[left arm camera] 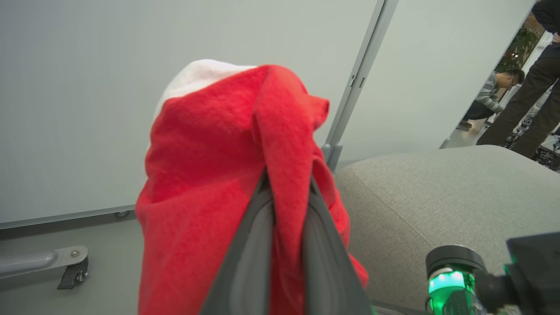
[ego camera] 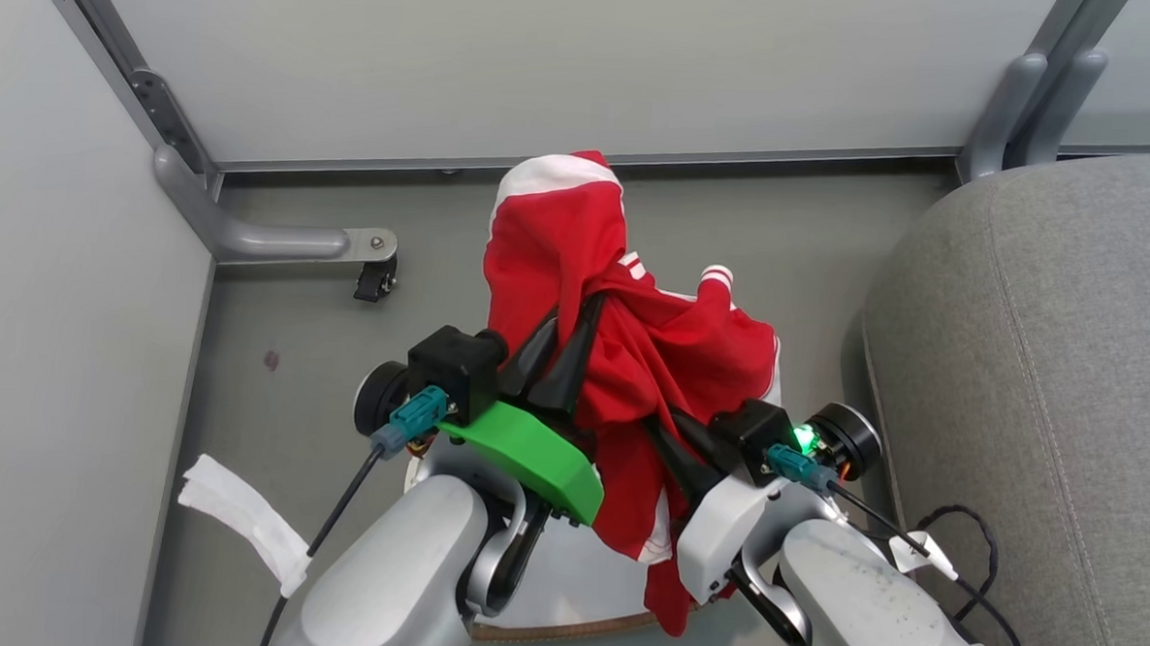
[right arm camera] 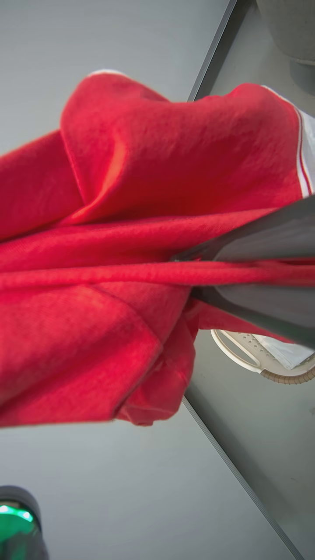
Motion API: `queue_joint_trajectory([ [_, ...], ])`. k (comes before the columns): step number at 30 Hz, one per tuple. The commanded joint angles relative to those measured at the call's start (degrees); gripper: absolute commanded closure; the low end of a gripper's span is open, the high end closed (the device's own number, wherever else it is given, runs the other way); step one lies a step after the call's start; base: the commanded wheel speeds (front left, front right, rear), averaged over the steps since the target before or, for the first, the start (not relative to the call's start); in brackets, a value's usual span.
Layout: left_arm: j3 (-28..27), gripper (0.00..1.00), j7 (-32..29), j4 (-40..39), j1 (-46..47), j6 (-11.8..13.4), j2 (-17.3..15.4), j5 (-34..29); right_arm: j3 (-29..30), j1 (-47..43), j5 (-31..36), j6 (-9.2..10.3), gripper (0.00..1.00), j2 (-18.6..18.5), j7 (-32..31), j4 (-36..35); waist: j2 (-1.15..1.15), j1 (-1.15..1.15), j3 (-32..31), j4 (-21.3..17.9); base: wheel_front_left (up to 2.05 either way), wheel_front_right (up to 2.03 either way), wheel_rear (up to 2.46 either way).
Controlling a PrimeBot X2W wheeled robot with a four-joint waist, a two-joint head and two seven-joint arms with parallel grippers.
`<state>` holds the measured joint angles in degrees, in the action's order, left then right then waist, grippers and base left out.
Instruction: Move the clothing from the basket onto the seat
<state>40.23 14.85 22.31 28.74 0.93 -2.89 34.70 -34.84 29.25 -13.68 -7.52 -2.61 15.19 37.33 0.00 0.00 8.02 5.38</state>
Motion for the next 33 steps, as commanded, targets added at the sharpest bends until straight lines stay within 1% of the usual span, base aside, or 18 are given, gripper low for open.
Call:
queue_joint_trajectory([
  [1, -0.99, 1.0, 0.55, -0.56, 0.48, -0.2, -0.07, -0.72, 0.04, -1.61, 0.29, 0.06, 1.0, -0.58, -0.06, 0.62, 0.0, 0.0, -0.08, 0.02, 0.0, 0.0, 0.0],
  [4, -1.26, 1.0, 0.56, -0.64, 0.34, 0.05, -0.08, -1.31, 0.3, -1.76, 0.03, 0.06, 1.0, -0.6, -0.08, 0.43, 0.0, 0.0, -0.17, -0.03, 0.0, 0.0, 0.0],
  [5, -1.45, 0.92, 0.61, -0.63, 0.24, 0.23, -0.08, -1.58, 0.52, -1.82, -0.02, 0.06, 1.0, -0.6, -0.08, 0.15, 0.0, 0.0, -0.2, -0.1, 0.0, 0.0, 0.0],
  [6, -1.63, 0.07, 0.61, -0.64, 0.11, 0.32, -0.08, -1.79, 0.75, -1.85, 0.0, 0.06, 1.0, -0.6, -0.07, -0.15, 0.0, 0.0, -0.21, -0.18, 0.0, 0.0, 0.0],
  [7, -1.8, 0.0, 0.59, -0.48, -0.14, 0.5, -0.08, -1.91, 1.09, -1.83, 0.13, 0.06, 1.0, -0.6, -0.07, -0.62, 0.0, 0.0, -0.22, -0.33, 0.0, 0.0, 0.0],
  [12, -3.33, 0.0, 0.3, 0.66, -1.51, 0.42, -0.09, -3.03, 2.73, -1.88, 0.87, 0.06, 1.0, -0.37, -0.01, -3.39, 0.0, 0.0, -0.18, -1.71, 0.0, 0.0, 0.0],
  [17, -6.09, 0.0, 0.29, 2.84, -2.44, -0.28, -0.08, -5.68, 4.72, -2.59, 1.31, 0.06, 1.0, -0.38, 0.03, -6.2, 0.0, 0.0, 0.16, -4.88, 0.0, 0.0, 0.0],
  [21, -8.83, 0.0, 0.3, 4.39, -3.0, -1.03, -0.11, -8.06, 5.65, -2.99, 1.19, 0.06, 1.0, -0.42, 0.03, -8.63, 0.0, 0.0, 0.66, -8.77, 0.0, 0.0, 0.0],
  [26, -12.68, 0.0, 0.3, 5.27, -3.82, -2.35, -0.17, -10.85, 6.83, -3.83, 0.2, 0.06, 1.0, -0.42, 0.03, -11.56, 0.0, 0.0, 1.27, -14.67, 0.0, 0.0, 0.0],
  [33, -17.18, 0.0, 0.3, 5.8, -4.71, -3.7, -0.32, -14.19, 6.82, -4.2, -0.87, 0.06, 1.0, -0.37, 0.03, -16.29, 0.0, 0.0, 2.37, -23.06, 0.0, 0.0, 0.0],
])
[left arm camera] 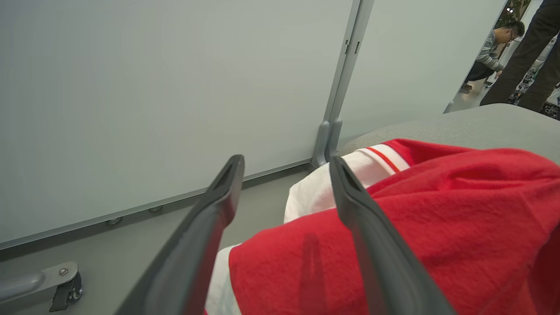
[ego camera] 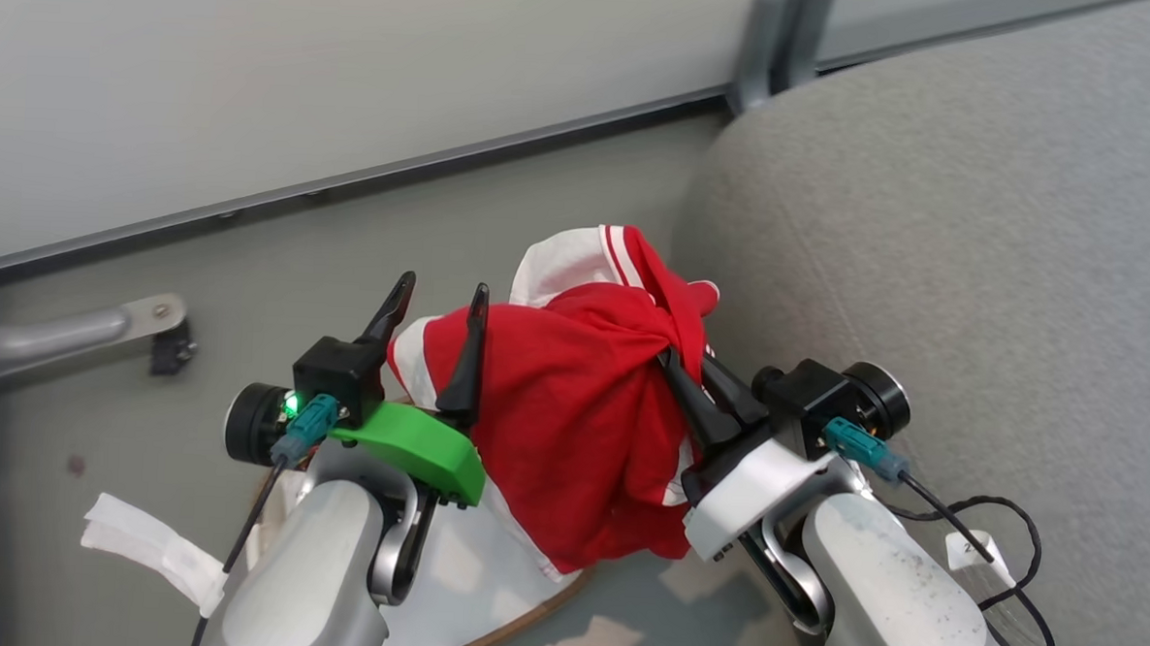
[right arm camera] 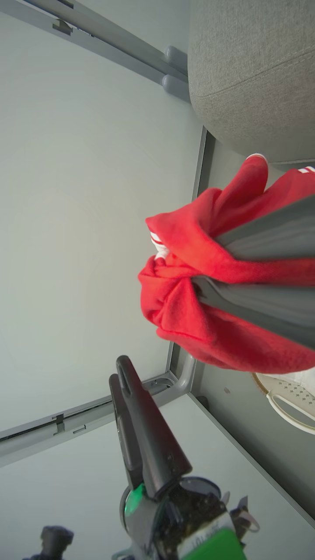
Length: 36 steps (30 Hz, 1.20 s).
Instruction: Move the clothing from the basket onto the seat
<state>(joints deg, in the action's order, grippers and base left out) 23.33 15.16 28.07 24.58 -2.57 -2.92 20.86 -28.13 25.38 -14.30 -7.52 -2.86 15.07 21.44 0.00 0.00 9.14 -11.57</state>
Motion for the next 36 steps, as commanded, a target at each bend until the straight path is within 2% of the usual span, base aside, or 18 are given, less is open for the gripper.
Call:
queue_joint_trajectory([
  [1, -0.9, 0.0, -0.01, 0.17, -0.6, -0.48, -0.32, -0.82, 0.27, -0.35, -0.29, 0.06, 1.0, -0.11, 0.16, -1.12, 0.0, 0.0, 1.46, -7.36, 0.0, 0.0, 0.0],
  [12, -4.4, 0.0, -0.01, -0.09, -1.44, -2.41, -0.24, -4.19, 2.23, -1.5, -1.25, 0.06, 1.0, -0.08, 0.16, -5.41, 0.0, 0.0, 2.7, -18.11, 0.0, 0.0, 0.0],
  [20, -1.12, 0.0, -0.01, -0.28, 0.47, -4.02, -0.16, -3.85, 9.87, -2.23, 2.75, 0.06, 1.0, -0.08, 0.15, -8.93, 0.0, 0.0, 4.76, -19.7, 0.0, 0.0, 0.0],
  [24, 0.62, 0.0, -0.01, -0.89, 1.63, -4.32, -0.18, -3.65, 13.47, 1.8, 6.83, 0.06, 1.0, -0.38, 0.15, -9.8, 0.0, 0.0, 6.64, -19.91, 0.0, 0.0, 0.0],
  [32, -0.23, 0.0, -0.01, -1.71, 3.3, -4.51, -0.68, -5.61, 16.93, 19.87, 10.8, 0.07, 1.0, -8.11, 0.15, -7.3, 0.0, 0.0, 12.22, -19.7, 0.0, 0.0, 0.0],
  [36, 1.04, 0.0, -0.01, -2.09, 4.48, -4.7, -0.97, -6.66, 19.86, 29.28, 12.08, 0.07, 1.0, -12.3, 0.15, -4.94, 0.0, 0.0, 15.28, -17.26, 0.0, 0.0, 0.0],
])
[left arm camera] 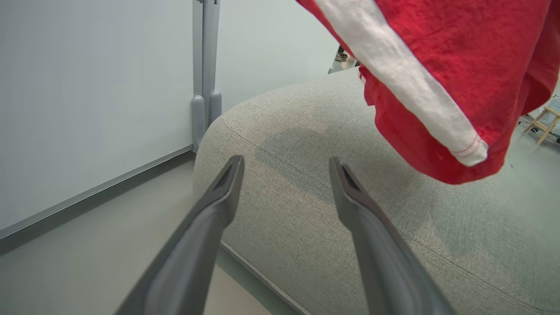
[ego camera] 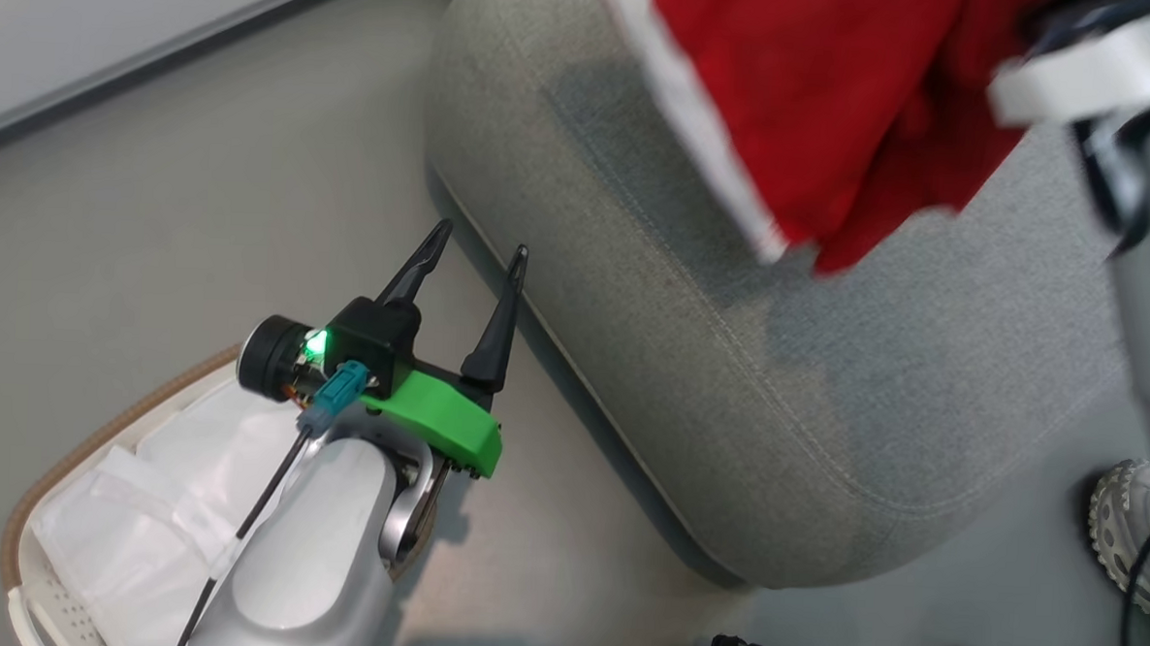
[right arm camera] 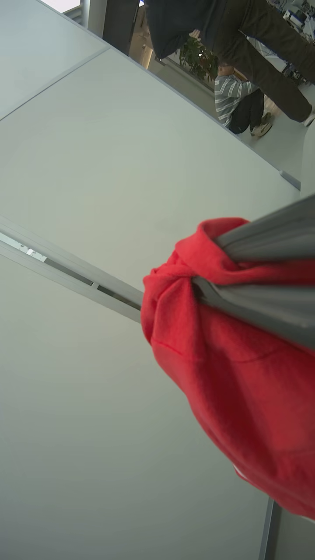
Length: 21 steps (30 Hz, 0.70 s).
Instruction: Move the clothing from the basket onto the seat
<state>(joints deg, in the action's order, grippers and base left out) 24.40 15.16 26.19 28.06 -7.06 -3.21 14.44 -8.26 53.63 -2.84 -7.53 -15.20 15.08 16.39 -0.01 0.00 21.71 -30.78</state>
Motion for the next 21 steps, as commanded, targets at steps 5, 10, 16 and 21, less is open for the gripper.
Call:
queue_joint_trajectory([
  [5, 1.48, 0.0, -0.01, -0.44, 3.58, -0.44, -1.19, -0.73, 3.26, 9.54, 2.42, 0.08, 1.0, -2.69, 0.13, 3.46, 0.01, 0.0, 6.87, 5.19, 0.0, 0.0, 0.0],
  [10, 3.09, 0.0, -0.01, -0.63, 6.37, -0.44, -2.12, -1.05, 6.3, 14.43, 3.3, 0.08, 1.0, -3.44, 0.13, 8.56, 0.01, 0.0, 11.44, 8.12, 0.0, 0.0, 0.0],
  [16, 4.62, 0.0, -0.01, -0.62, 8.58, -0.44, -3.28, -0.81, 11.9, 11.05, 4.0, 0.08, 1.0, -0.87, 0.12, 13.07, 0.01, 0.0, 15.25, 9.96, 0.0, 0.0, 0.0],
  [21, 5.2, 0.0, -0.01, -0.76, 9.29, -0.46, -3.7, -0.23, 18.06, 5.86, 5.93, 0.09, 1.0, 0.27, 0.13, 16.63, 0.01, 0.0, 16.16, 10.53, 0.0, 0.0, 0.0],
])
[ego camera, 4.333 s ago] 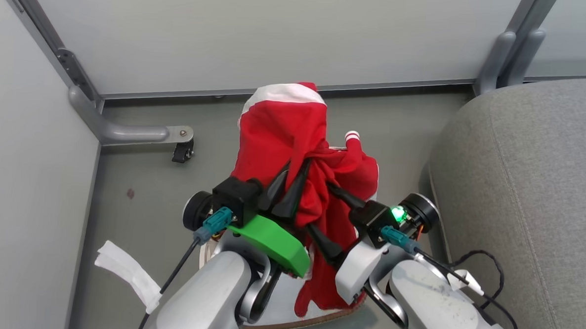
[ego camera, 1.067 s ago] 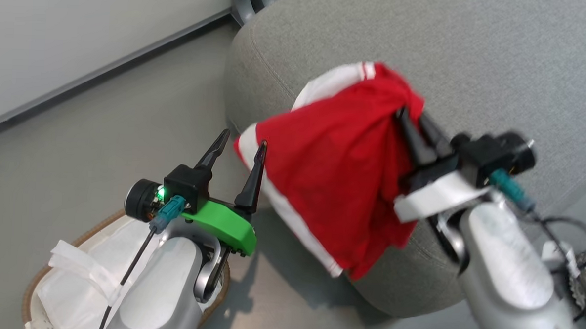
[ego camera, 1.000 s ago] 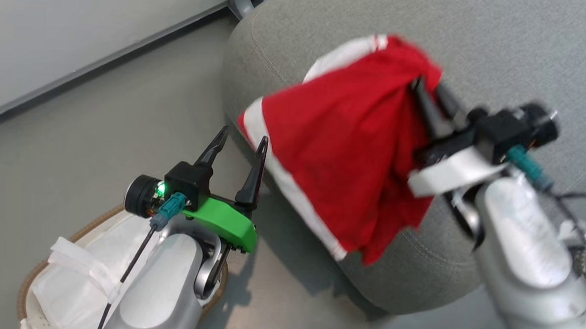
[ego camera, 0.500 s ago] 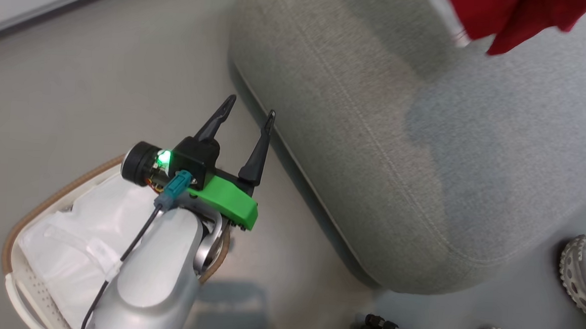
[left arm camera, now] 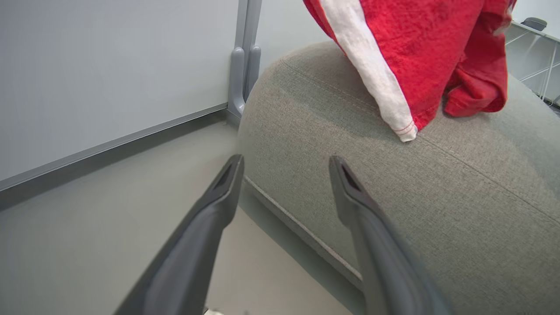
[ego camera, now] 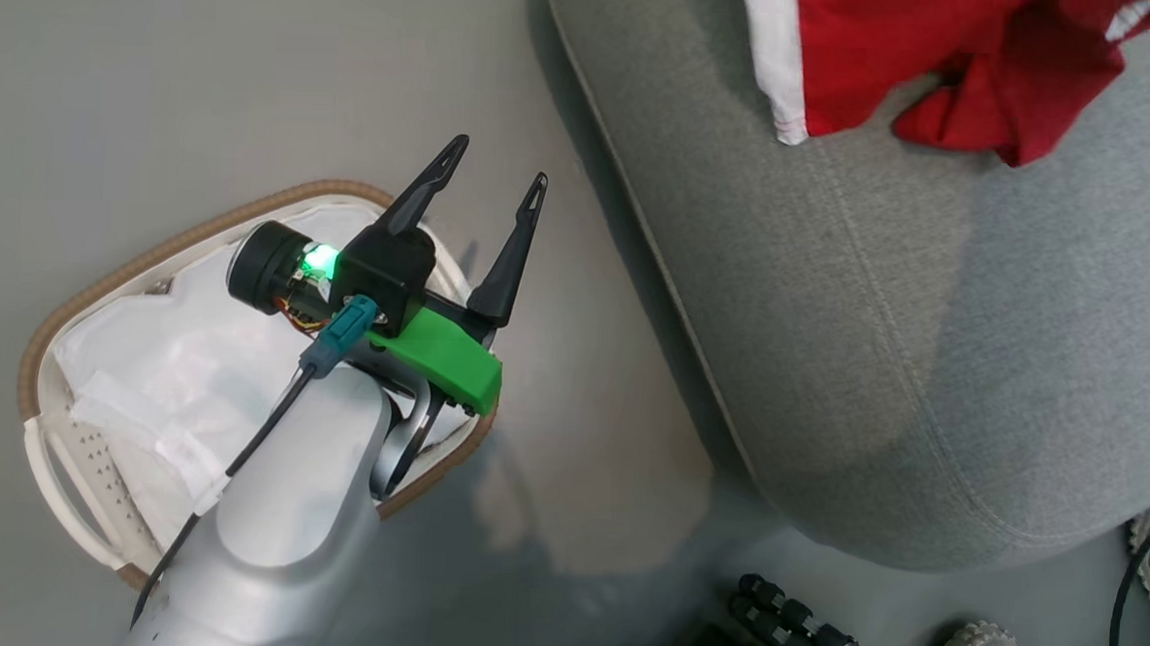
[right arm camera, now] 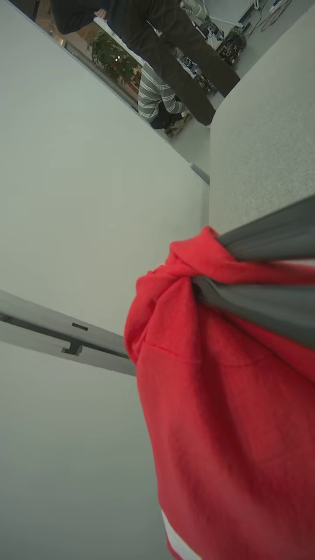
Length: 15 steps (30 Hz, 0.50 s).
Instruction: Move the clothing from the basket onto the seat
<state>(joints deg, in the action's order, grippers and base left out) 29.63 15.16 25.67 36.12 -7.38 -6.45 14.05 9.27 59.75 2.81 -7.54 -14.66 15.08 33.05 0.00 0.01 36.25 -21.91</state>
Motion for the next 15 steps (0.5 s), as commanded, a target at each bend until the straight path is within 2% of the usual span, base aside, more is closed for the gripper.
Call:
queue_joint_trajectory([
  [1, 0.11, 0.0, -0.01, -0.37, 1.33, -0.14, -0.31, 0.36, 2.01, -1.89, 0.54, 0.09, 1.0, 0.11, 0.13, 0.64, 0.0, -0.01, 1.58, 1.67, 0.0, 0.0, 0.0],
  [6, 0.71, 0.0, -0.01, -0.66, 0.79, -0.15, -0.36, 0.87, 7.8, -7.96, 2.5, 0.09, 1.0, 0.83, 0.11, 3.11, 0.0, -0.01, 0.34, 0.9, 0.0, 0.0, 0.0],
  [7, 0.91, 0.0, -0.01, -0.63, 0.52, -0.15, -0.35, 1.1, 8.63, -9.03, 2.57, 0.09, 0.94, 1.2, 0.09, 4.01, 0.0, -0.01, -0.12, 0.68, 0.0, 0.0, 0.0],
  [8, 0.96, 0.0, -0.01, -0.58, 0.26, -0.15, -0.34, 1.22, 9.11, -9.72, 2.51, 0.09, 0.6, 1.58, 0.09, 4.45, 0.0, -0.01, -0.62, 0.47, 0.0, 0.0, 0.0],
  [9, 1.14, 0.0, -0.01, -0.6, -0.07, -0.15, -0.22, 1.36, 9.58, -10.48, 2.47, 0.09, 0.0, 1.83, 0.09, 4.97, 0.0, -0.01, -1.23, 0.24, 0.0, 0.0, 0.0],
  [15, 1.47, 0.0, -0.01, -0.52, -1.72, -0.15, 0.6, 1.89, 9.79, -15.69, 1.91, 0.09, 0.0, 3.21, 0.08, 3.87, 0.0, -0.01, -4.92, -0.73, 0.0, 0.0, 0.0],
])
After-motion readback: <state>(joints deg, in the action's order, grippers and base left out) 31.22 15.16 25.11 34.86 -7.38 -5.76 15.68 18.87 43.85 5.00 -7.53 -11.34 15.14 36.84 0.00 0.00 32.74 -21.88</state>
